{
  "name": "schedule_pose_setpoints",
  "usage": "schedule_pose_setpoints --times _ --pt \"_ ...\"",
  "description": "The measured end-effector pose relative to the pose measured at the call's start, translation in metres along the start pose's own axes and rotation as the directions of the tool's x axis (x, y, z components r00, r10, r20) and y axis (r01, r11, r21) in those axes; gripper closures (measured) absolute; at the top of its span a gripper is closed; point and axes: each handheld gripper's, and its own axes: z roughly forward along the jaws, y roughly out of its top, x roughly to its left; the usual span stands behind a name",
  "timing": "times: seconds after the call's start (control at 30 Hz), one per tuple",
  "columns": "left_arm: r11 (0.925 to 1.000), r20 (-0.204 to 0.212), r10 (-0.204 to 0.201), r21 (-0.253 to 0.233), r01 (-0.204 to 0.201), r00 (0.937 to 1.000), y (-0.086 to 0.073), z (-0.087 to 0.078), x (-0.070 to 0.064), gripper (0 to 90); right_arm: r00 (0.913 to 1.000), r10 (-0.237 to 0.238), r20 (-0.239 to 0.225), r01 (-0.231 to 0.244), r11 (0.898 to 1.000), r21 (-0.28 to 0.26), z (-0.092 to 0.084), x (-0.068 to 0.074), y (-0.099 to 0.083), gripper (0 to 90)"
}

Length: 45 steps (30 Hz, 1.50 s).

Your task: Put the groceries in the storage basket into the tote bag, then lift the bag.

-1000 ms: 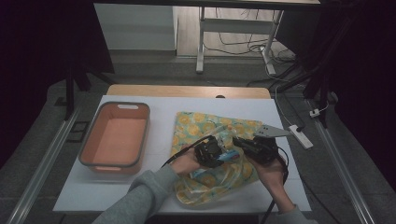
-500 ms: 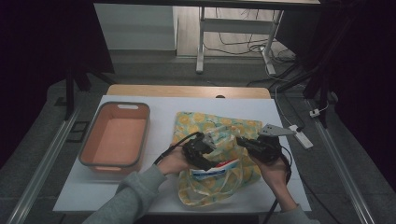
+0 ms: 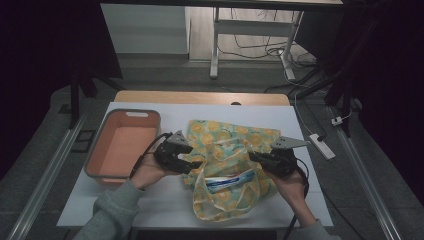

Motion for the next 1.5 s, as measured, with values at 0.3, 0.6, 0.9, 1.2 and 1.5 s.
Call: schedule_pose_setpoints --times 0.3,0.6,0.9,1.2,1.5 --pt "0.9982 0.007 -0.03 0.051 0.03 0.9995 -0.003 0.013 -0.005 27.1 0.9997 -0.026 0.001 0.026 0.999 -0.032 -0.002 0.007 -0.003 60.6" --pt "0.9889 0.052 -0.047 0.144 0.039 0.9975 0.009 0.06 -0.02 25.4 0.9989 -0.024 0.041 0.021 0.998 0.058 -0.021 0.031 -0.032 34.0" --pt "0.9781 0.161 -0.044 0.208 0.009 0.986 0.002 0.087 -0.025 43.2 0.988 -0.034 0.151 -0.008 0.963 0.27 0.01 0.019 -0.07 45.4" --pt "0.985 0.186 0.001 0.169 -0.033 0.9826 -0.003 0.075 -0.024 73.0 0.9971 -0.035 0.068 0.013 0.955 0.297 0.025 0.016 -0.073 88.8" --pt "0.9984 0.145 -0.008 0.056 0.0 0.9895 -0.002 0.041 -0.015 88.1 0.9945 -0.033 0.1 0.017 0.988 0.155 -0.006 0.014 -0.059 89.6"
